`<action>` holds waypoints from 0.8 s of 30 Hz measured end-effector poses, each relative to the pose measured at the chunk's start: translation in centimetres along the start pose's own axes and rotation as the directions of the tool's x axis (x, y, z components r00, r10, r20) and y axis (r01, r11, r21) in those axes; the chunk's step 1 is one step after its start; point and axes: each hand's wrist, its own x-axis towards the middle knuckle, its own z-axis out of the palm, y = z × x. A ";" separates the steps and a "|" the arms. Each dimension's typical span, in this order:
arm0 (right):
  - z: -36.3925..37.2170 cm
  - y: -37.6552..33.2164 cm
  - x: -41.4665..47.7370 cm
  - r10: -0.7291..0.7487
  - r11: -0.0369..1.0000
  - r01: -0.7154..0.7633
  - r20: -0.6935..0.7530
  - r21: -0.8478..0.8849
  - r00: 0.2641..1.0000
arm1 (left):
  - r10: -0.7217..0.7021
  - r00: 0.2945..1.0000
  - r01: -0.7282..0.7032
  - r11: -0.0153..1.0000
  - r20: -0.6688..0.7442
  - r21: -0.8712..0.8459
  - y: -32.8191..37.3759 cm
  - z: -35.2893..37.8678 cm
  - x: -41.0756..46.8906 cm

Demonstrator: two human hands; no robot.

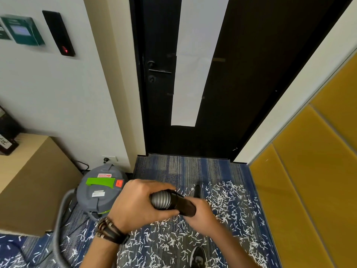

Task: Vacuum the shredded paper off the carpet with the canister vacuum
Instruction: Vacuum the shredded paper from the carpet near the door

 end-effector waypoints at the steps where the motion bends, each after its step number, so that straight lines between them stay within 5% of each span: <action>1: 0.2 -0.4 0.0 -0.002 1.000 0.002 0.003 0.012 1.000 | 0.002 1.000 -0.003 1.000 -0.007 -0.008 0.1 -0.5 -0.1; 24: 5.8 -5.3 -2.9 -0.008 0.998 0.009 -0.024 0.056 1.000 | 0.006 1.000 -0.007 1.000 -0.024 -0.015 -0.2 -5.6 -5.4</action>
